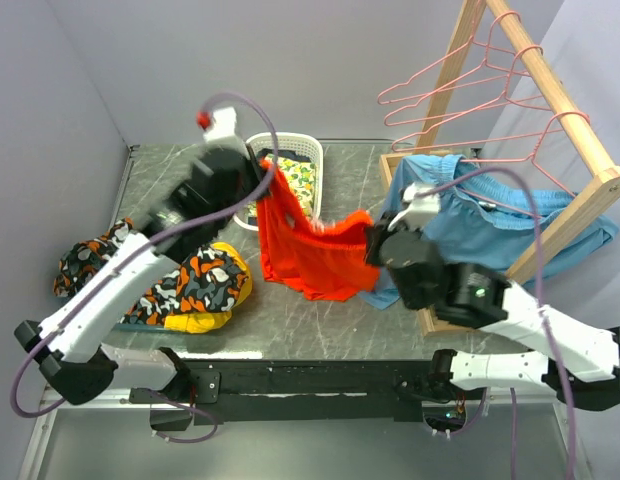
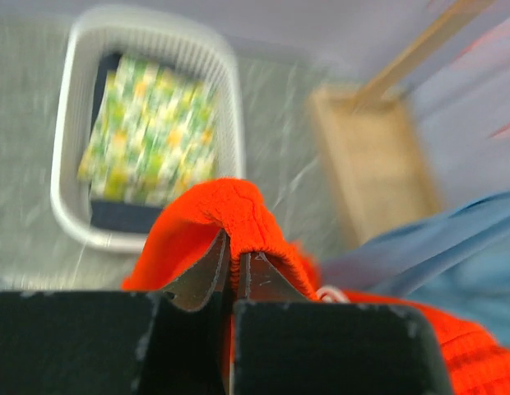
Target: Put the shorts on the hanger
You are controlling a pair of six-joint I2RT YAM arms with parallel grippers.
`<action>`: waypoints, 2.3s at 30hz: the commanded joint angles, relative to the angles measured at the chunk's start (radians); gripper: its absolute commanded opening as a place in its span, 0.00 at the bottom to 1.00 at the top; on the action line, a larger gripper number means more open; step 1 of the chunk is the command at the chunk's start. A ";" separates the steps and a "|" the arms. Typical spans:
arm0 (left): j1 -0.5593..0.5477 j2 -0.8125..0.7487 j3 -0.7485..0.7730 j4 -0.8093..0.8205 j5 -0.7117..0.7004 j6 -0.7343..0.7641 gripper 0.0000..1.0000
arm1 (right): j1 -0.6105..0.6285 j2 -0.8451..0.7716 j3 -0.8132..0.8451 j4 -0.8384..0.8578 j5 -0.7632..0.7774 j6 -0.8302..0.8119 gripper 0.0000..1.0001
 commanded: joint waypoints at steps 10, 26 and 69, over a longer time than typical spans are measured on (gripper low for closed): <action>0.064 0.037 -0.506 0.114 0.175 -0.187 0.11 | -0.131 0.059 -0.550 0.212 -0.225 0.257 0.00; 0.064 0.320 0.216 0.262 0.382 0.332 0.79 | -0.169 0.196 -0.688 0.400 -0.400 0.226 0.00; 0.061 0.861 0.663 0.687 1.119 0.399 0.49 | -0.251 0.331 -0.725 0.519 -0.608 0.045 0.00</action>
